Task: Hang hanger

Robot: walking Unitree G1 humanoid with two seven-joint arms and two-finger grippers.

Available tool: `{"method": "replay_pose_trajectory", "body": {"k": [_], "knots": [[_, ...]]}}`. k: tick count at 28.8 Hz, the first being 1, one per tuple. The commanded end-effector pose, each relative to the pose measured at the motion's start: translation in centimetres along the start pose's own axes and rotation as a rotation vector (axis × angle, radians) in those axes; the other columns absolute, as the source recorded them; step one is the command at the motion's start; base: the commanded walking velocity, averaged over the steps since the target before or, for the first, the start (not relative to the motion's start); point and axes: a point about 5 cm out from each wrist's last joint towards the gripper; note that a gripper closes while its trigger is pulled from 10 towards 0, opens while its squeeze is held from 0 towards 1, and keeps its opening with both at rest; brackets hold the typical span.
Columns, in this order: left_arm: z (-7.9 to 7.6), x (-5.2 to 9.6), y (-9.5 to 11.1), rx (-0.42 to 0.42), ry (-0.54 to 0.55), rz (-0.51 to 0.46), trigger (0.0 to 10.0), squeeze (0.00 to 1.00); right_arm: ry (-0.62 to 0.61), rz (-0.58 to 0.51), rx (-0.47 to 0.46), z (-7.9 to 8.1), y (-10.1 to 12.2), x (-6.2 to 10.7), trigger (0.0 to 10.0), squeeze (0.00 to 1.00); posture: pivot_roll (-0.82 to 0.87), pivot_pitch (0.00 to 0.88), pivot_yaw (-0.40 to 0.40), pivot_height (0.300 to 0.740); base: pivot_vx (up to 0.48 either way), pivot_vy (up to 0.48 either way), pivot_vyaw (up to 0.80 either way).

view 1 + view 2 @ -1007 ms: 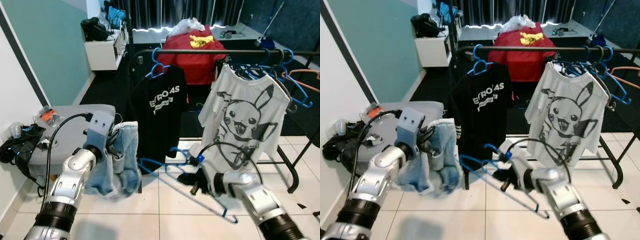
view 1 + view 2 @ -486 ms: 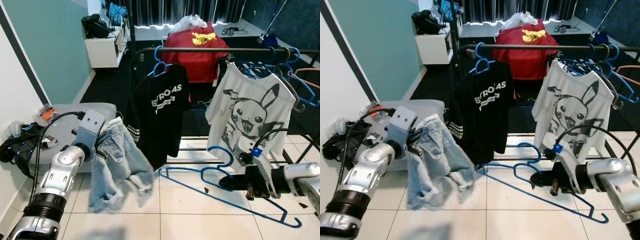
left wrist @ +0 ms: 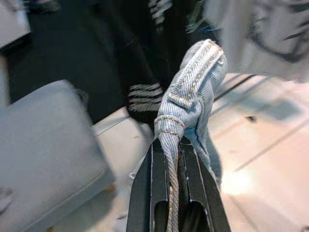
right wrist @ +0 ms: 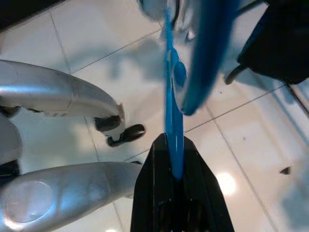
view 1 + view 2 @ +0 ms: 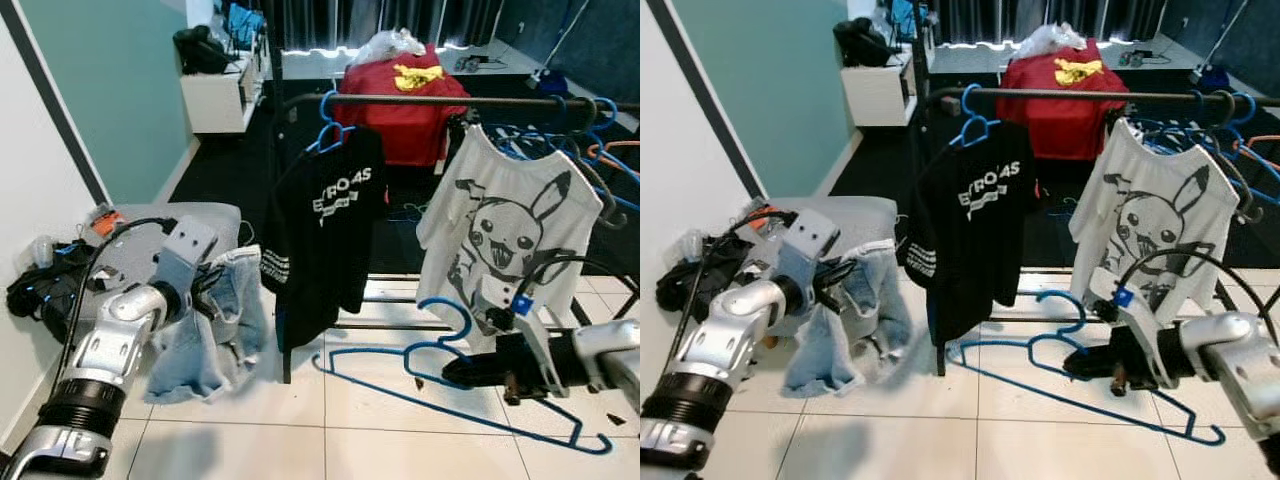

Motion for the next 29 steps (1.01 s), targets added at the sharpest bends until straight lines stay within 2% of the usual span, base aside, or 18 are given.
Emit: {"method": "replay_pose_trajectory", "body": {"k": [1,5,8,12,19,21,23,26,29], "knots": [[-0.4,-0.1,1.9,-0.028,-0.054,-0.044,10.0,0.00,-0.029,0.044,0.023,-0.3,-0.1,-0.8,10.0,0.00,-0.02,0.000,0.004,0.740,0.000,0.000,0.00],[-1.2,0.0,2.6,-0.033,-0.121,-0.060,10.0,0.00,-0.070,0.087,0.057,-0.8,-0.3,-1.4,10.0,0.00,-0.02,0.000,0.000,0.740,0.000,0.000,0.00],[-2.1,0.4,3.5,-0.044,-0.219,-0.071,10.0,0.00,-0.080,0.102,0.093,-1.1,0.1,-1.7,10.0,0.00,-0.02,0.000,0.000,0.740,0.000,0.000,0.00],[-2.2,0.5,4.0,-0.038,-0.247,-0.083,10.0,0.00,-0.056,0.118,0.110,-0.9,0.2,-1.7,10.0,0.00,-0.02,0.000,0.000,0.740,0.000,0.000,0.00],[-3.1,0.8,5.4,0.037,-0.329,-0.139,10.0,0.00,-0.085,0.095,0.114,-1.4,0.1,-1.9,10.0,0.00,-0.02,0.000,0.005,0.740,0.000,0.000,0.00],[-4.0,0.9,6.2,0.070,-0.390,-0.170,10.0,0.00,-0.115,0.064,0.097,-1.8,-0.2,-2.6,10.0,0.00,-0.02,0.000,0.008,0.740,0.000,0.000,0.00],[-4.2,0.9,6.6,0.079,-0.404,-0.180,10.0,0.00,-0.134,0.067,0.098,-2.0,-0.5,-2.9,10.0,0.00,-0.02,0.000,0.008,0.740,0.000,0.000,0.00],[-4.5,1.0,7.5,0.107,-0.430,-0.211,10.0,0.00,-0.239,0.082,0.102,-3.0,-1.1,-4.0,10.0,0.00,-0.02,0.000,0.009,0.740,0.000,0.000,0.00],[-4.5,1.0,7.5,0.107,-0.430,-0.211,10.0,0.00,-0.239,0.082,0.102,-3.0,-1.1,-4.0,10.0,0.00,-0.02,0.000,0.009,0.740,0.000,0.000,0.00]]}}
Point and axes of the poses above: a point about 5 cm out from each wrist's last joint towards the gripper, its own x axis pointing back from the gripper into the wrist, its own y axis along the axis of the wrist's last joint, z = x × y, and after that the axes turned 10 degrees about x, right-handed
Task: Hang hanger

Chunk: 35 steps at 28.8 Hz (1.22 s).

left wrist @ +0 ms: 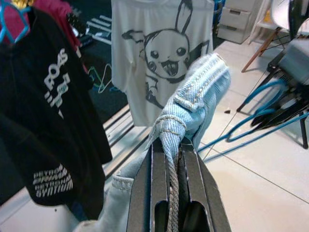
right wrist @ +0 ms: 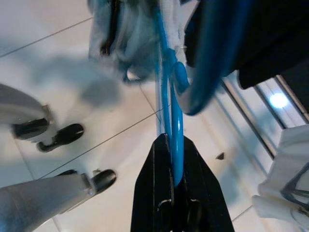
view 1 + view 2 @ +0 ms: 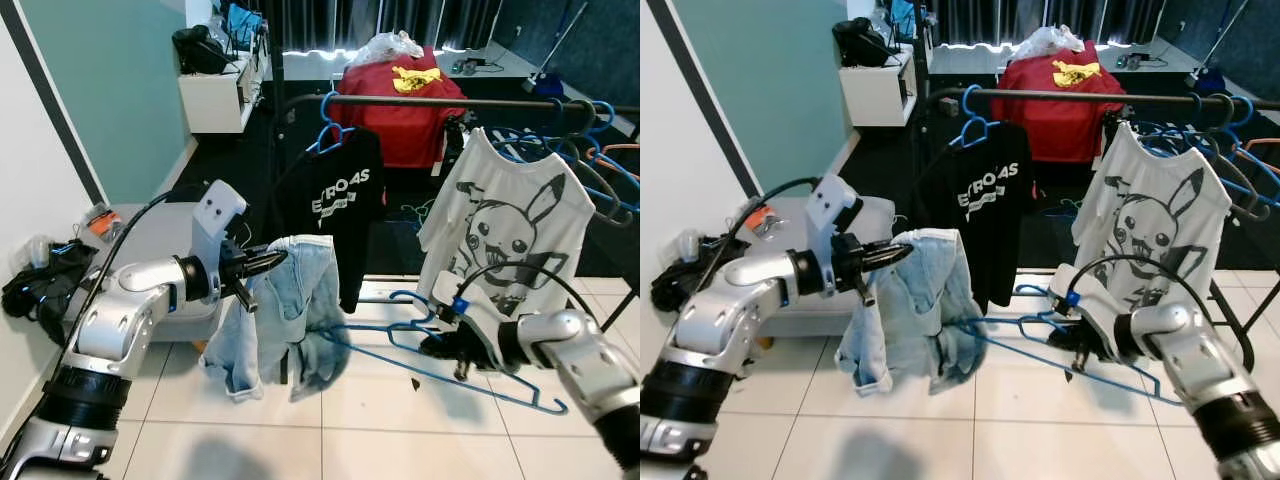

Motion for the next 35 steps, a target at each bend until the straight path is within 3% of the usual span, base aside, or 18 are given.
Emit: {"method": "replay_pose_trajectory", "body": {"k": [1,4,5,11,12,13,16,19,24,35], "knots": [[-0.3,-0.1,1.1,0.008,-0.027,-0.049,10.0,0.00,-0.036,-0.013,-0.001,-0.2,0.0,-0.5,10.0,0.00,-0.02,0.000,0.009,0.740,0.000,0.000,0.00],[-0.4,-0.2,1.5,0.017,-0.034,-0.064,10.0,0.00,-0.057,-0.027,-0.007,-0.1,0.0,-1.0,10.0,0.00,-0.01,0.000,0.009,0.740,0.000,0.000,0.00],[-0.5,-0.2,2.0,0.027,-0.041,-0.081,10.0,0.00,-0.104,-0.076,-0.009,-0.2,0.1,-1.5,10.0,0.00,-0.01,0.000,0.010,0.740,0.000,0.000,0.00],[-0.5,-0.1,2.2,0.031,-0.040,-0.085,10.0,0.00,-0.104,-0.152,-0.001,-0.2,0.6,-1.3,10.0,0.00,-0.01,0.000,0.011,0.740,0.000,0.000,0.00],[-0.4,0.0,2.3,0.033,-0.038,-0.088,10.0,0.00,-0.029,-0.240,-0.026,0.4,1.1,-0.8,10.0,0.00,-0.01,0.000,0.016,0.740,0.000,0.000,0.00],[-0.4,0.0,2.3,0.033,-0.038,-0.088,10.0,0.00,-0.029,-0.240,-0.026,0.4,1.1,-0.8,10.0,0.00,-0.01,0.000,0.016,0.740,0.000,0.000,0.00],[-0.3,0.4,2.9,0.052,-0.054,-0.113,10.0,0.00,0.128,-0.439,-0.082,1.2,2.1,1.6,10.0,0.00,-0.01,0.000,0.023,0.740,0.000,0.000,0.00],[0.1,0.6,3.5,0.062,-0.046,-0.137,10.0,0.00,0.175,-0.430,-0.071,1.2,1.6,3.0,10.0,0.00,-0.02,0.000,0.027,0.740,0.000,0.000,0.00],[0.5,0.8,4.1,0.061,-0.038,-0.154,10.0,0.00,0.208,-0.420,-0.074,1.2,1.0,3.8,10.0,0.00,-0.02,0.000,0.028,0.740,0.000,0.000,0.00],[1.0,2.1,4.6,0.076,-0.079,-0.171,10.0,0.00,0.174,-0.549,-0.098,0.0,1.8,6.6,10.0,0.00,-0.01,0.000,0.027,0.740,0.000,0.000,0.00]]}}
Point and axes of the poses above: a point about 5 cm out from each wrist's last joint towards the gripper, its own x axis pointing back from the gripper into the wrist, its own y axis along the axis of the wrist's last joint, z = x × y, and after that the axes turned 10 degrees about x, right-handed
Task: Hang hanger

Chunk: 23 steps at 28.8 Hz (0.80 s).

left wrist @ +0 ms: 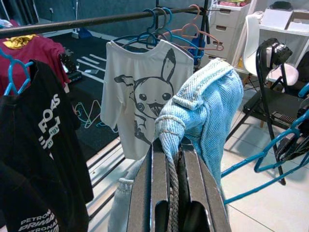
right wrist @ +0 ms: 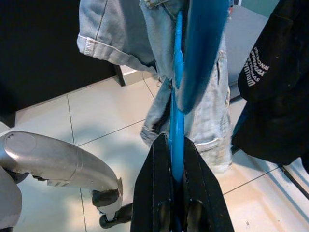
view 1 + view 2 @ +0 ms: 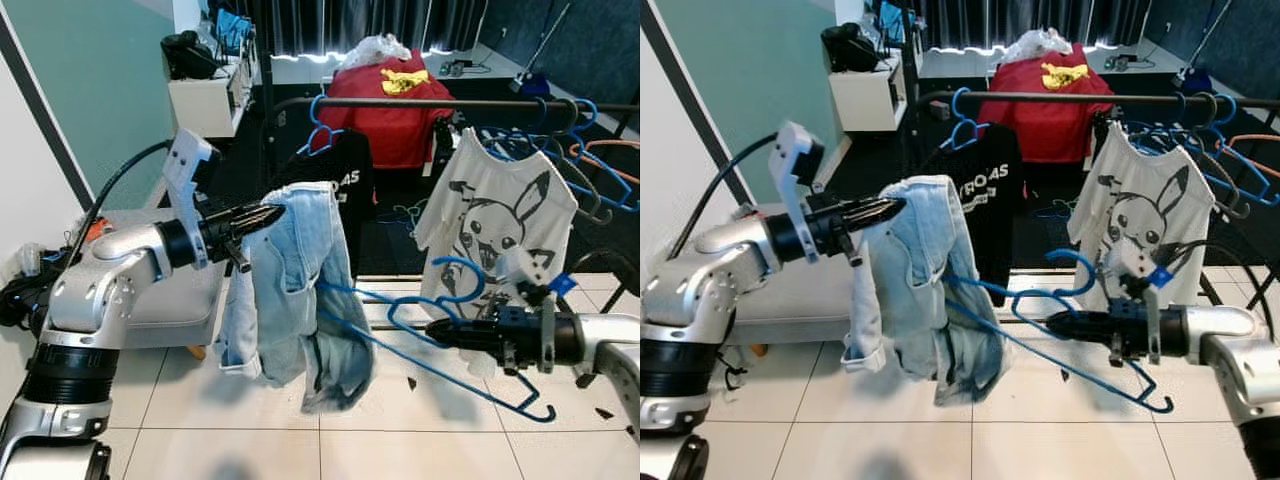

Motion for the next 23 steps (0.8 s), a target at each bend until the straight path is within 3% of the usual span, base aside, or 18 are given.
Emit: {"method": "replay_pose_trajectory", "body": {"k": [1,3,6,9,11,19,22,23], "knots": [[0.2,0.5,0.7,-0.003,-0.008,-0.016,10.0,0.00,-0.010,-0.045,0.031,-0.2,1.0,0.3,10.0,0.00,-0.01,0.000,0.027,0.740,0.000,0.000,0.00],[-0.1,0.9,0.4,0.014,-0.051,0.005,10.0,0.00,-0.042,-0.077,0.057,-0.6,1.6,0.5,10.0,0.00,-0.01,0.000,0.027,0.740,0.000,0.000,0.00],[-0.5,1.5,-1.1,-0.027,-0.093,0.132,10.0,0.00,-0.077,-0.165,0.087,-1.3,3.1,1.1,10.0,0.00,0.00,0.000,0.026,0.740,0.000,0.000,0.00],[-0.4,1.5,-1.6,-0.050,-0.084,0.168,10.0,0.00,-0.071,-0.200,0.090,-1.3,3.7,1.2,10.0,0.00,0.00,0.000,0.028,0.740,0.000,0.000,0.00],[0.4,1.3,-2.4,-0.119,-0.019,0.222,10.0,0.00,-0.061,-0.247,0.101,-1.3,4.4,1.4,10.0,0.00,0.00,0.000,0.024,0.740,0.000,0.000,0.00],[0.9,1.6,-3.3,-0.175,0.006,0.297,10.0,0.00,-0.043,-0.270,0.096,-1.2,4.8,1.7,10.0,0.00,0.00,0.000,0.023,0.740,0.000,0.000,0.00],[1.1,1.7,-3.3,-0.183,0.026,0.290,10.0,0.00,-0.021,-0.252,0.085,-1.1,4.6,1.9,10.0,0.00,0.00,0.000,0.024,0.740,0.000,0.000,0.00],[1.1,1.5,-2.6,-0.181,0.026,0.244,10.0,0.00,0.011,-0.216,0.064,-0.8,4.1,2.0,10.0,0.00,0.00,0.000,0.025,0.740,0.000,0.000,0.00]]}}
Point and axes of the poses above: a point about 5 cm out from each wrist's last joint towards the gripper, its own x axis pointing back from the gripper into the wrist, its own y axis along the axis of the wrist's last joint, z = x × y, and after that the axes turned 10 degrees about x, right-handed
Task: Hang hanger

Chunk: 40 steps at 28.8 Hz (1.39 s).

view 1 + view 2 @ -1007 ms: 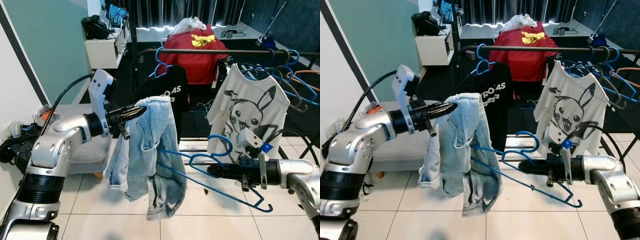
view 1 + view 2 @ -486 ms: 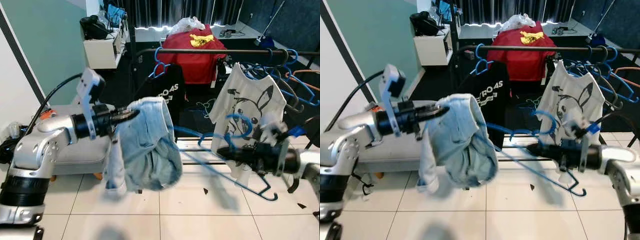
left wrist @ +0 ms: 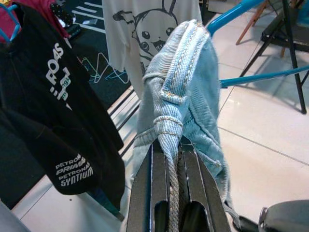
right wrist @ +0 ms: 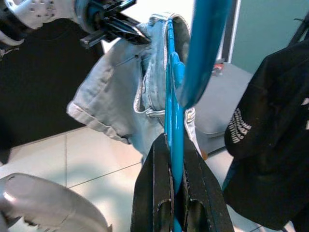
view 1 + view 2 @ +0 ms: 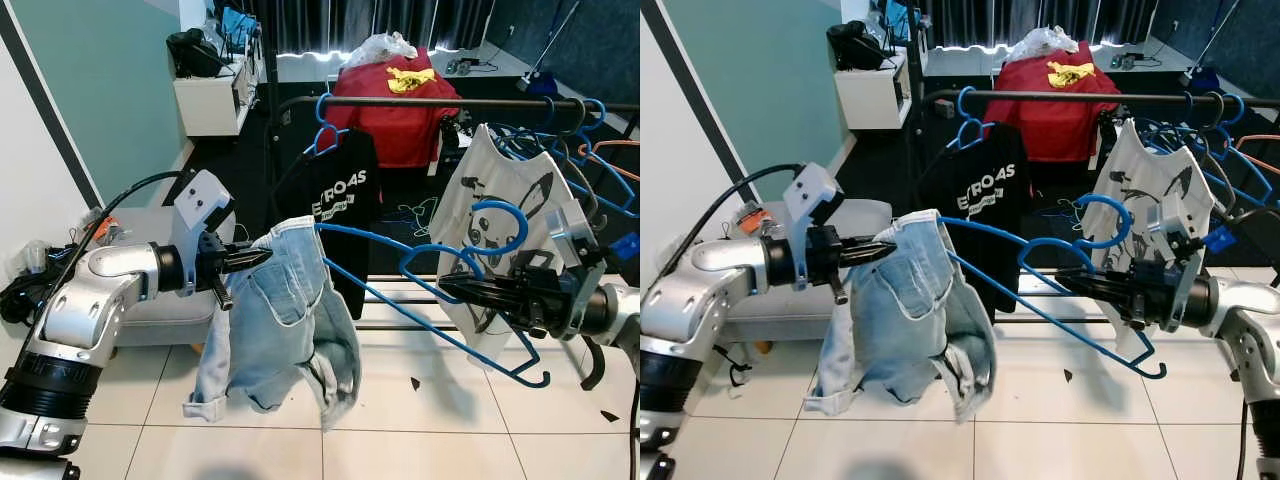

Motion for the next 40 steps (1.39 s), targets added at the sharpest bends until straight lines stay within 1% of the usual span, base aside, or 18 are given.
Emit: {"method": "replay_pose_trajectory", "body": {"k": [1,3,5,6,7,8,10,15,20,21,22,23,26,28,29,30,33,40], "knots": [[0.5,0.4,0.7,-0.002,0.020,-0.049,10.0,0.00,0.054,-0.003,-0.003,0.4,0.5,0.3,10.0,0.00,0.00,0.000,0.026,0.740,0.000,0.000,0.00],[0.5,0.4,0.7,-0.002,0.020,-0.049,10.0,0.00,0.054,-0.003,-0.003,0.4,0.5,0.3,10.0,0.00,0.00,0.000,0.026,0.740,0.000,0.000,0.00],[-0.8,0.4,3.0,0.056,-0.095,-0.195,10.0,0.00,0.075,0.058,-0.014,0.9,-0.8,0.0,10.0,0.00,0.00,0.000,0.026,0.740,0.000,0.000,0.00],[-0.8,0.4,3.0,0.056,-0.095,-0.195,10.0,0.00,0.075,0.058,-0.014,0.9,-0.8,0.0,10.0,0.00,0.00,0.000,0.026,0.740,0.000,0.000,0.00],[-1.8,0.4,3.6,0.080,-0.178,-0.229,10.0,0.00,0.070,0.063,-0.009,1.0,-1.1,-0.2,10.0,0.00,0.00,0.000,0.029,0.740,0.000,0.000,0.00],[-1.8,0.4,3.6,0.080,-0.178,-0.229,10.0,0.00,0.070,0.063,-0.009,1.0,-1.1,-0.2,10.0,0.00,0.00,0.000,0.029,0.740,0.000,0.000,0.00],[-3.6,0.3,4.1,0.099,-0.309,-0.234,10.0,0.00,0.053,0.042,0.014,0.8,-1.0,-0.8,10.0,0.00,0.00,0.000,0.030,0.740,0.000,0.000,0.00],[-4.9,-0.1,3.6,0.090,-0.382,-0.190,10.0,0.00,0.014,-0.017,0.060,0.2,-0.2,-1.7,10.0,0.00,0.00,0.000,0.028,0.740,0.000,0.000,0.00],[-5.2,-0.7,2.5,0.064,-0.359,-0.130,10.0,0.00,0.019,-0.061,0.075,0.0,0.6,-2.4,10.0,0.00,0.01,0.000,0.024,0.740,0.000,0.000,0.00],[-4.6,-1.0,2.1,0.038,-0.296,-0.121,10.0,0.00,0.058,-0.062,0.066,0.3,0.9,-2.6,10.0,0.00,0.01,0.000,0.023,0.740,0.000,0.000,0.00],[-4.6,-1.0,2.1,0.038,-0.296,-0.121,10.0,0.00,0.058,-0.062,0.066,0.3,0.9,-2.6,10.0,0.00,0.01,0.000,0.023,0.740,0.000,0.000,0.00],[-4.2,-1.3,2.0,0.010,-0.240,-0.115,10.0,0.00,0.100,-0.051,0.054,0.7,1.0,-2.6,10.0,0.00,0.01,0.000,0.023,0.740,0.000,0.000,0.00],[-3.7,-1.4,2.0,-0.014,-0.192,-0.114,10.0,0.00,0.141,-0.032,0.037,1.1,1.0,-2.6,10.0,0.00,0.01,0.000,0.023,0.740,0.000,0.000,0.00],[-3.1,-1.4,2.5,-0.036,-0.150,-0.129,10.0,0.00,0.174,0.019,0.017,1.5,0.7,-2.4,10.0,0.00,0.01,0.000,0.023,0.740,0.000,0.000,0.00],[-3.1,-1.4,2.5,-0.036,-0.150,-0.129,10.0,0.00,0.174,0.019,0.017,1.5,0.7,-2.4,10.0,0.00,0.01,0.000,0.023,0.740,0.000,0.000,0.00],[-3.0,-1.3,2.7,-0.044,-0.153,-0.139,10.0,0.00,0.182,0.081,0.012,1.7,-0.1,-2.2,10.0,0.00,0.00,0.000,0.025,0.740,0.000,0.000,0.00],[-3.0,-1.0,3.1,-0.056,-0.169,-0.151,10.0,0.00,0.175,0.137,0.015,1.8,-1.0,-1.9,10.0,0.00,0.01,0.000,0.026,0.740,0.000,0.000,0.00],[-3.1,-0.6,2.5,-0.068,-0.190,-0.115,10.0,0.00,0.076,0.115,0.095,0.7,-0.4,-2.1,10.0,0.00,0.01,0.000,0.029,0.740,0.000,0.000,0.00]]}}
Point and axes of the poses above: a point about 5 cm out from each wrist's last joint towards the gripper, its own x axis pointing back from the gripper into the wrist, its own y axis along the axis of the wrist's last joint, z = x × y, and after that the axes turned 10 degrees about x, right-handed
